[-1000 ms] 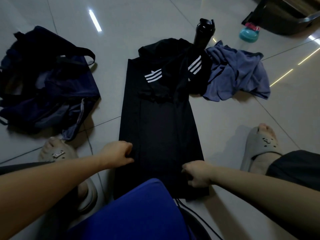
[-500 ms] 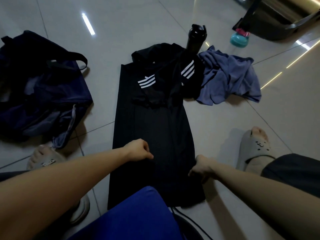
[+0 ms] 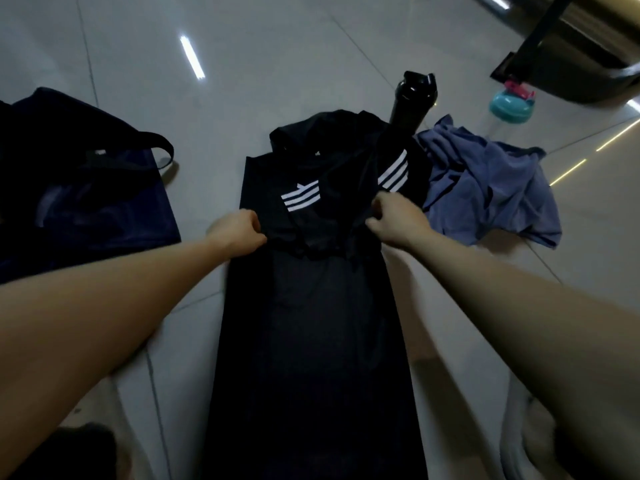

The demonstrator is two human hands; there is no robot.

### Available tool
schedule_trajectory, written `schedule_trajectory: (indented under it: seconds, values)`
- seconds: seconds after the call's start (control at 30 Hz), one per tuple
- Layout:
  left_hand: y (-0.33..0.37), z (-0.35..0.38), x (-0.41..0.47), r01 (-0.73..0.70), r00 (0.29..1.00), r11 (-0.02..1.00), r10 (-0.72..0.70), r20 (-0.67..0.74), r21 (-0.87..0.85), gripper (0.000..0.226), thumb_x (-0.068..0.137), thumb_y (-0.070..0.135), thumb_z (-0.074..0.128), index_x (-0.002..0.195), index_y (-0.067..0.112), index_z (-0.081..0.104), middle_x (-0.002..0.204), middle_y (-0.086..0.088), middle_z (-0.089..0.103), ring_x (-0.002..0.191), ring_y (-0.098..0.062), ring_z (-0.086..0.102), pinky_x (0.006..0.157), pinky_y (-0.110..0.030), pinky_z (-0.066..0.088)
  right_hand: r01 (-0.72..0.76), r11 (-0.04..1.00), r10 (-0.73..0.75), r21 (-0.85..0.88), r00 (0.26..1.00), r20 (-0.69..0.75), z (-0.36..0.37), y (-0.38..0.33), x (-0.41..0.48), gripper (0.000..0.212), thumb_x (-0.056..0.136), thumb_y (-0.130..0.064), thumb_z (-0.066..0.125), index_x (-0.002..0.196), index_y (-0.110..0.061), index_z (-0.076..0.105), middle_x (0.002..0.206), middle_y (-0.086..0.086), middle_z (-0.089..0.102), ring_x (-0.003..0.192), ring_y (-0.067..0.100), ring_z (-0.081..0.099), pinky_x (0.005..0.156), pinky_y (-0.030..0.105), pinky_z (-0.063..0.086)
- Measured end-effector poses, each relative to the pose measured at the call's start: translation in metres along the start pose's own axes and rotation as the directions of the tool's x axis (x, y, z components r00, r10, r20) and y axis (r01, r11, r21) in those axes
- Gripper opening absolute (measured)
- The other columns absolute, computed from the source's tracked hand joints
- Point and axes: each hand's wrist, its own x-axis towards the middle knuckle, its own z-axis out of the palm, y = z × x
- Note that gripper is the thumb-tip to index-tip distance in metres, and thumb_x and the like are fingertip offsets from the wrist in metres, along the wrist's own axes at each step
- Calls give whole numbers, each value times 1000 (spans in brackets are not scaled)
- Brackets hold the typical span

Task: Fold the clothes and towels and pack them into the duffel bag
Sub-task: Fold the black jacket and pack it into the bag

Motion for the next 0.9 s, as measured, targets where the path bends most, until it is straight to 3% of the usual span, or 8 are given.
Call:
schedule_trajectory:
  seconds: [0.1, 0.23, 0.37, 0.47, 0.53, 0.63, 0.77, 0.9]
  values:
    - [-3, -30, 58, -3, 996, 998, 8, -89, 56, 27, 87, 32, 67, 110, 19, 63, 114, -8, 66, 100, -31, 63, 82, -37, 52, 54, 988, -69, -148, 993, -97, -23, -15, 72, 34, 92, -26, 62, 122, -13, 51, 120, 12, 49, 105, 34, 51, 83, 45, 48]
    - [-5, -47, 128, -24, 989, 986, 48, -141, 166, 39, 89, 28, 62, 127, 17, 59, 126, -9, 56, 113, -34, 57, 91, -43, 50, 7, 947, -37, -321, 996, -87, -33, -17, 144, 66, 88, -25, 66, 146, -14, 37, 146, 16, 40, 133, 40, 40, 105, 52, 38]
    - [-5, -52, 176, -44, 996, 979, 58, -66, 199, 62, 91, 20, 60, 149, 16, 40, 149, -11, 45, 136, -35, 43, 109, -49, 43, -17, 962, 26, -274, 999, 30, -43, -7, 184, 45, 82, -22, 69, 124, -13, 54, 121, 15, 61, 111, 37, 59, 92, 45, 52]
    - [-2, -56, 194, -68, 997, 988, 71, -20, 137, 70, 90, 29, 66, 152, 15, 35, 144, -15, 52, 130, -38, 50, 106, -48, 45, 49, 983, -24, -179, 990, 136, -47, -5, 198, 24, 78, -19, 76, 99, -9, 72, 97, 12, 71, 91, 30, 67, 80, 40, 56]
    - [0, -62, 198, -64, 998, 988, 62, 18, 140, 57, 91, 31, 67, 142, 15, 48, 132, -16, 61, 119, -37, 59, 96, -42, 50, 70, 990, -47, -126, 983, 179, -53, -3, 205, 19, 79, -20, 80, 91, -9, 72, 91, 10, 70, 85, 26, 66, 76, 35, 55]
    - [1, -79, 203, -116, 992, 988, 111, 54, 106, 21, 90, 20, 68, 108, 9, 71, 94, -10, 68, 88, -28, 62, 73, -31, 45, -2, 1000, 0, 9, 970, 242, -68, 7, 210, 17, 84, -16, 79, 80, -13, 63, 74, 12, 62, 58, 21, 58, 51, 27, 48]
    - [-2, -113, 209, -83, 989, 985, 62, -135, -154, 12, 87, 19, 77, 97, 15, 72, 84, -8, 66, 80, -23, 59, 73, -27, 41, -116, 985, 104, 129, 990, 95, -88, 17, 221, 13, 87, -11, 76, 85, -11, 63, 76, 10, 60, 69, 25, 60, 53, 26, 46]
    - [0, -124, 219, 1, 973, 939, -80, -215, -343, 11, 91, 18, 67, 91, 10, 75, 79, -9, 72, 65, -21, 61, 57, -25, 44, -273, 884, 311, 380, 950, -41, -89, 11, 232, 8, 92, -1, 67, 94, -7, 62, 77, 17, 63, 59, 32, 68, 48, 34, 57]
